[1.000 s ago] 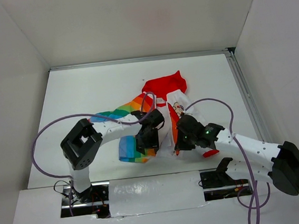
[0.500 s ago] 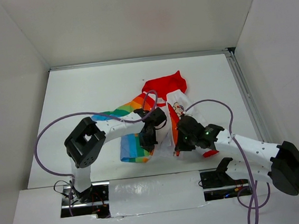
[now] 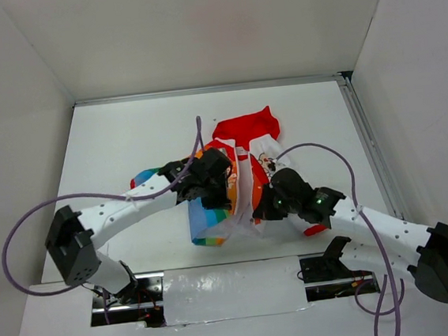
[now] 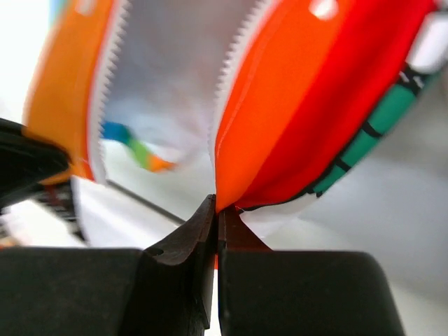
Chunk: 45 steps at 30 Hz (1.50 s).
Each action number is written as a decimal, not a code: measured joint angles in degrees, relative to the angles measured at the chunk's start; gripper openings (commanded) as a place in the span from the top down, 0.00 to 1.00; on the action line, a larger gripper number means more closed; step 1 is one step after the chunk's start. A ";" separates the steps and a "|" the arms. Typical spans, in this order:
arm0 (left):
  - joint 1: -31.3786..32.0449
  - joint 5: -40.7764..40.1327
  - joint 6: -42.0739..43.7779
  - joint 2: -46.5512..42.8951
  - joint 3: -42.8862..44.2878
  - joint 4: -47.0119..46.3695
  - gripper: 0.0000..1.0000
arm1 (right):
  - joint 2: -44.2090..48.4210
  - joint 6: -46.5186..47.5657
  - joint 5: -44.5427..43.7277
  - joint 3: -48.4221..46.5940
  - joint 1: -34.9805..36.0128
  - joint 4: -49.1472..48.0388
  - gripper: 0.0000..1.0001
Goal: Zip up the jacket
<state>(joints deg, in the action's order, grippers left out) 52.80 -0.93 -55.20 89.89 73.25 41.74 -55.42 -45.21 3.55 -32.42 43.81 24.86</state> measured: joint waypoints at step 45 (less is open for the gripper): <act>-0.11 -0.74 -3.54 -20.79 -11.65 -18.23 1.00 | 20.13 11.78 10.93 12.57 -0.46 -36.63 0.96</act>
<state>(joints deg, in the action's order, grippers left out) 52.69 -1.67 -58.74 69.10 61.60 23.51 -35.29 -33.43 14.48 -19.86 43.35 -11.77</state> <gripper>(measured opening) 0.036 0.050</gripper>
